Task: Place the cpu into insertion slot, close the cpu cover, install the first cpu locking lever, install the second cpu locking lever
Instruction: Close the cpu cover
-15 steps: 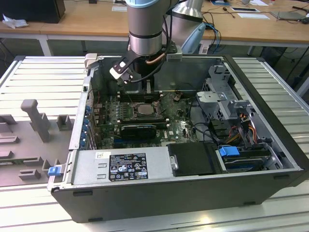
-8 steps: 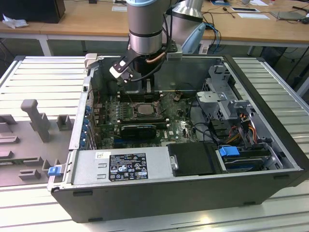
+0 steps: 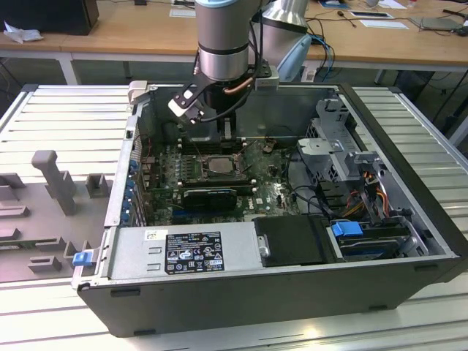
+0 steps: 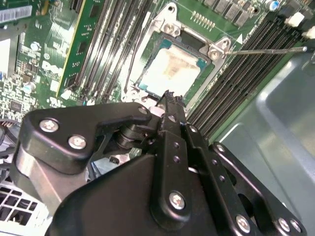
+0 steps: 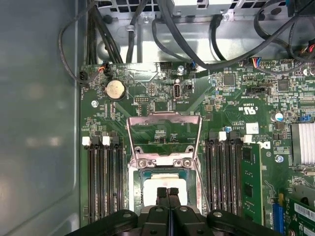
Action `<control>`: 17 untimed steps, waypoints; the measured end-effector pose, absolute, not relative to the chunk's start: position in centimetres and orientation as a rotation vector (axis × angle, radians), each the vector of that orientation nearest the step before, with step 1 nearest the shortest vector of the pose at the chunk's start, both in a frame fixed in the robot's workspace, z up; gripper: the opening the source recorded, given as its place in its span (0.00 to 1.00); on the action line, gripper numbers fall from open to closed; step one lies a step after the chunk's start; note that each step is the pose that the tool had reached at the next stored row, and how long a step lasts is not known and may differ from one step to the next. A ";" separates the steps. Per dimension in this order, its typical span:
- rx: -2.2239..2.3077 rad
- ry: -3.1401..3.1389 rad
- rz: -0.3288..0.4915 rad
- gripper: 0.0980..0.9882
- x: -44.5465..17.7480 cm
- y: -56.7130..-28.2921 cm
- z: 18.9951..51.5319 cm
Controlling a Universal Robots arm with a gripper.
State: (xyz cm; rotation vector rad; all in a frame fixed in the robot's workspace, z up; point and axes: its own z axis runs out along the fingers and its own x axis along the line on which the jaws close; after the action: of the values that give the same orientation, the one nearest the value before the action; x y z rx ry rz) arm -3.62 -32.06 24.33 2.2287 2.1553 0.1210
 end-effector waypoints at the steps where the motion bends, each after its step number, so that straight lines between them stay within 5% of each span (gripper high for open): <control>1: 2.229 2.155 0.121 0.01 -3.6 -32.0 24.3; 17: 2.227 2.154 0.118 0.01 -3.1 -32.0 24.7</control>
State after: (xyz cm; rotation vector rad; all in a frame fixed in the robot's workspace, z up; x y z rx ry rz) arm -3.10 -31.96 24.65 2.2275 2.1545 0.1184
